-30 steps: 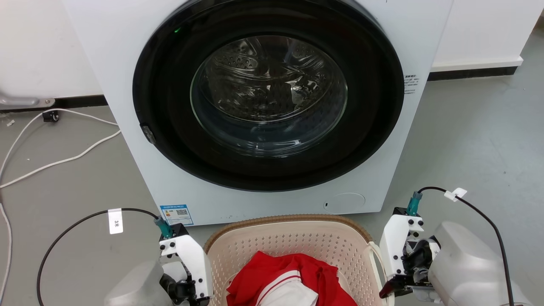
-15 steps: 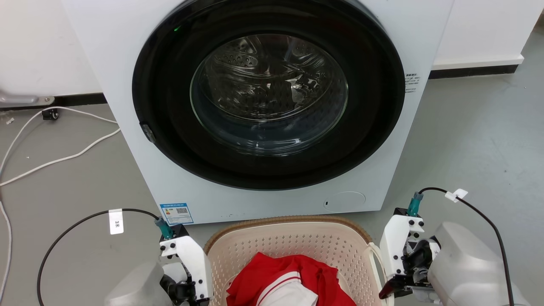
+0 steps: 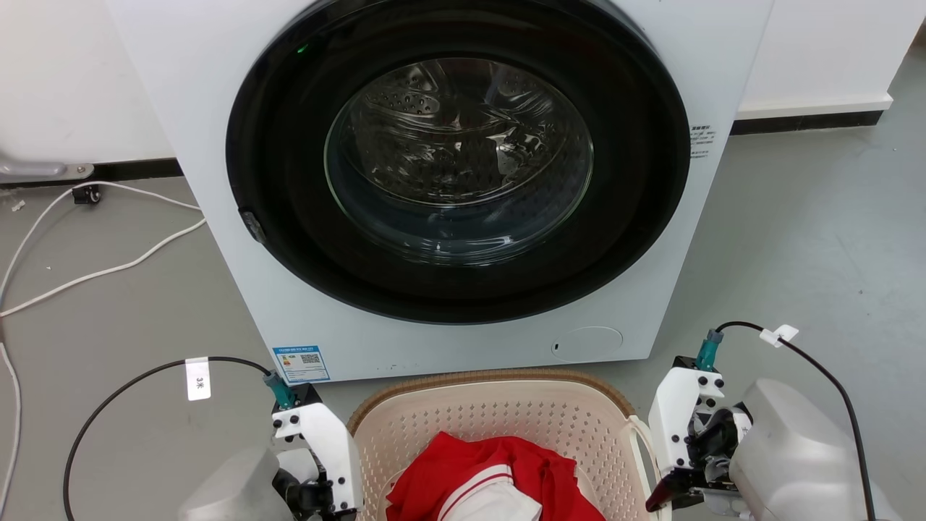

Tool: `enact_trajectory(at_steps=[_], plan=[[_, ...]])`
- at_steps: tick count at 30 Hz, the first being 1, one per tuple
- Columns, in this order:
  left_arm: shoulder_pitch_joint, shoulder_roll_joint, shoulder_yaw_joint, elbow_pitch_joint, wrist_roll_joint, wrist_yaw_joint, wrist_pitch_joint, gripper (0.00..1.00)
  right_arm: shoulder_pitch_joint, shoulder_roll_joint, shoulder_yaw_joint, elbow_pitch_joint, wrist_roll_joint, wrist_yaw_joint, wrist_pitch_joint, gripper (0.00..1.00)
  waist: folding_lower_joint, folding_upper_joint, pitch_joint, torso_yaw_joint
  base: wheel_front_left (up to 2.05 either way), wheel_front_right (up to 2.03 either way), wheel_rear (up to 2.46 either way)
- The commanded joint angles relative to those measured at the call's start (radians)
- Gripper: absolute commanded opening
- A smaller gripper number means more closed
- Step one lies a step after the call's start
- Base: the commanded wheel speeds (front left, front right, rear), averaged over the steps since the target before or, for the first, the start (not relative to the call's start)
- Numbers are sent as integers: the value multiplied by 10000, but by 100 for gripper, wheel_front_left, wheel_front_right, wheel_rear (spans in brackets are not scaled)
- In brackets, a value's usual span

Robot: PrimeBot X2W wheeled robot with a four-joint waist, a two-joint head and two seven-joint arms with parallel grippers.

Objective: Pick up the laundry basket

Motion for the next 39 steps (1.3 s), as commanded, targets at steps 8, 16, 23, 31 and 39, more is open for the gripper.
enact_trajectory(at_steps=[8,16,23,31,39], plan=[[-18,-276,-60,-101,-181,-131,-20,0,146,249,-66,-53,206,29,68,0,0,-1,-12,-2,0,0,0],[-53,-316,-134,-87,-266,-131,-71,0,126,255,-2,-53,332,29,96,0,0,-1,1,-34,0,0,0],[-50,-328,-175,-46,-330,-132,-80,0,146,256,-56,-53,281,29,94,0,0,-1,-2,-20,0,0,0],[-48,-330,-239,-32,-381,-132,-112,0,176,257,-142,-53,271,29,148,0,0,-1,7,-6,0,0,0],[-44,-322,-292,-26,-462,-132,-109,0,183,257,-114,-53,317,29,148,0,0,-1,20,-10,0,0,0]])
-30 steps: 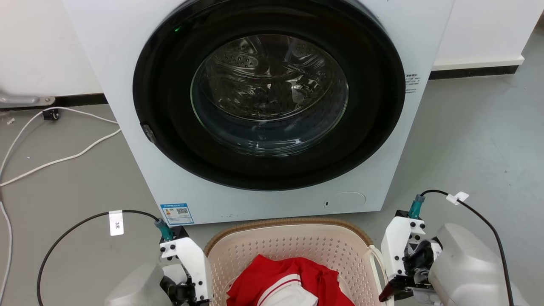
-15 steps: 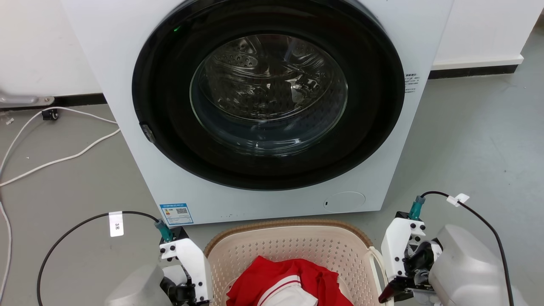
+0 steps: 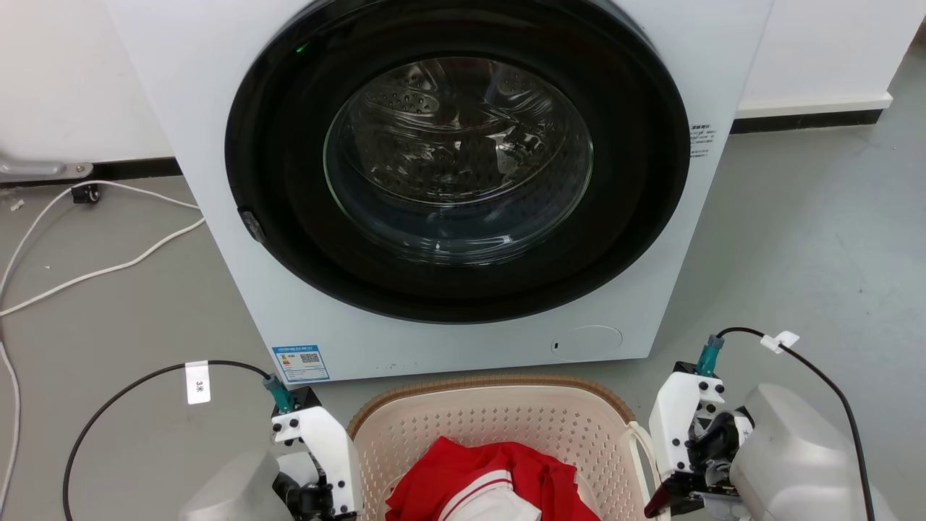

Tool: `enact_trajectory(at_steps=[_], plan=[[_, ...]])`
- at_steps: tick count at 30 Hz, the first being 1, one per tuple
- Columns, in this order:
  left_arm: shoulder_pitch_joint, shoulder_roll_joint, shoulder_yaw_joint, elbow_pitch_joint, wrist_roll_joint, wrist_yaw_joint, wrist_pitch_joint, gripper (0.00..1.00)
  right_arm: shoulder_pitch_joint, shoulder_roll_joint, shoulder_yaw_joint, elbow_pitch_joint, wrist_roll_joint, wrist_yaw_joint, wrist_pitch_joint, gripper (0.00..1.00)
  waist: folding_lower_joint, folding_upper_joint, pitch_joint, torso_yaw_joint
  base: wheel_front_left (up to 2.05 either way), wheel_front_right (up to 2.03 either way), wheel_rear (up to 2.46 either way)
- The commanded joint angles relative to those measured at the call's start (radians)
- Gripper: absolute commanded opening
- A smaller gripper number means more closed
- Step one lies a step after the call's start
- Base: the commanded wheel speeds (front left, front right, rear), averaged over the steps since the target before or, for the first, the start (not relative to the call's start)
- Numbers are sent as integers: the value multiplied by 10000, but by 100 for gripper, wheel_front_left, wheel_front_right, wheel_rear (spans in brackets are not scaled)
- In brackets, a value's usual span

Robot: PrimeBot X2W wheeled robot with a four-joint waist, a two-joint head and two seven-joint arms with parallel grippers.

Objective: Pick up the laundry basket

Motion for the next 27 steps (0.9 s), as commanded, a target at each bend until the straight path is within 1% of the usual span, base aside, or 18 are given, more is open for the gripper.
enact_trajectory(at_steps=[1,27], plan=[[-42,-307,20,-144,-160,-132,-21,0,94,263,-46,-53,138,29,9,0,0,0,0,-1,0,0,0],[-9,-341,-145,-87,-339,-132,-88,0,140,270,-8,-55,417,29,-10,0,0,0,30,-11,0,0,0]])
